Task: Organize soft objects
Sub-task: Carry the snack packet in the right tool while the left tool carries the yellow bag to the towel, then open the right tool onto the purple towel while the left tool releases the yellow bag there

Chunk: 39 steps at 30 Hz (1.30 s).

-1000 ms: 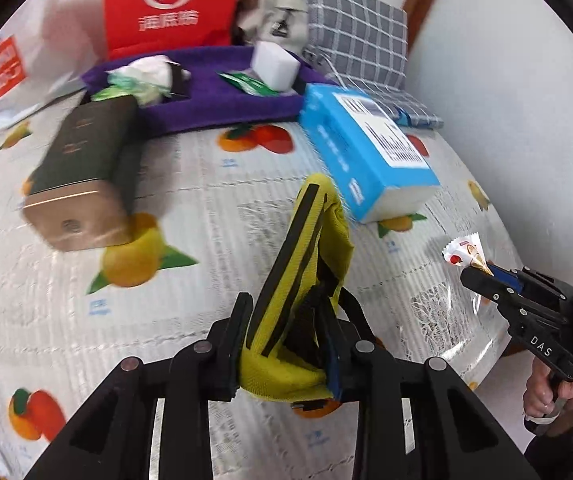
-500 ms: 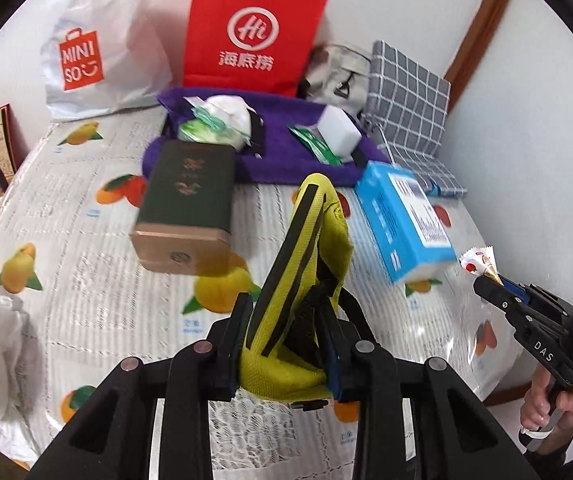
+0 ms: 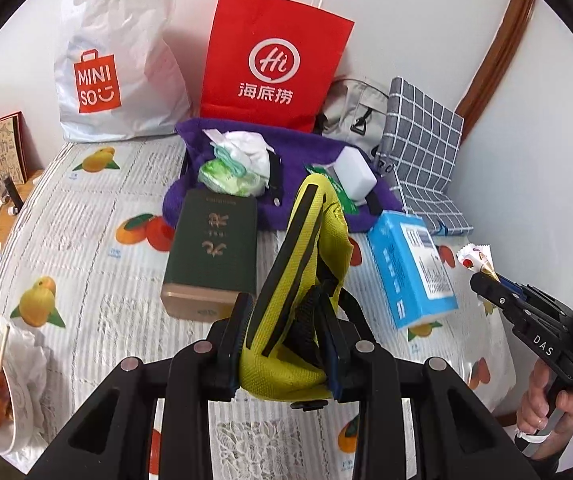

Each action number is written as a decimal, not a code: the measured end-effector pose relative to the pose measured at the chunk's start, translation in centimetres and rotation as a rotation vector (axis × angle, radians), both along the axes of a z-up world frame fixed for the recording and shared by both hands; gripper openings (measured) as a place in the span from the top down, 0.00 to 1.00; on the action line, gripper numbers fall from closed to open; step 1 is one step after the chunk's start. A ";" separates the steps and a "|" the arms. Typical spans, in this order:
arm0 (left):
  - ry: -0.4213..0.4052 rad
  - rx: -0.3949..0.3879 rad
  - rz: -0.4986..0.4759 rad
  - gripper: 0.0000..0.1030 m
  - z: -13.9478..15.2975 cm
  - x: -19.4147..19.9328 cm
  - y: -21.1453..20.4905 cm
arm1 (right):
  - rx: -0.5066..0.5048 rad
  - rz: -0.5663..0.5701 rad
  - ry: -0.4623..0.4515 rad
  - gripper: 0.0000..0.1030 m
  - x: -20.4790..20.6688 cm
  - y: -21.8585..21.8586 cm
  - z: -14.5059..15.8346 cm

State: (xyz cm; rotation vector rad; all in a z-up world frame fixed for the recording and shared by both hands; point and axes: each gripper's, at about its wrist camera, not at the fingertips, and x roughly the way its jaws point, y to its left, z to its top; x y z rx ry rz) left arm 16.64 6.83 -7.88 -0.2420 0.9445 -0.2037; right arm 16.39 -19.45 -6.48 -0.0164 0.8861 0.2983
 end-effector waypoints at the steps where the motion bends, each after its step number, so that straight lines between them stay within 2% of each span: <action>1: 0.000 -0.003 0.003 0.71 0.1 0.3 0.1 | 0.000 0.000 0.001 0.83 0.3 0.1 0.1; 9: -0.010 -0.012 0.020 0.71 1.1 3.2 0.5 | 0.008 0.010 -0.011 0.83 3.7 1.0 1.1; 24: -0.047 0.015 0.045 0.71 2.9 8.6 0.4 | 0.029 0.029 -0.040 0.83 9.5 2.6 2.2; 31: -0.052 0.021 0.079 0.71 3.2 10.9 1.2 | 0.040 0.031 -0.040 0.83 11.6 3.0 2.1; 35: -0.053 0.079 0.130 0.71 2.9 12.2 1.6 | 0.042 0.027 -0.035 0.83 13.2 3.1 1.7; 39: -0.032 0.058 0.133 0.71 2.2 13.8 2.2 | 0.053 0.026 -0.015 0.82 15.1 3.2 0.9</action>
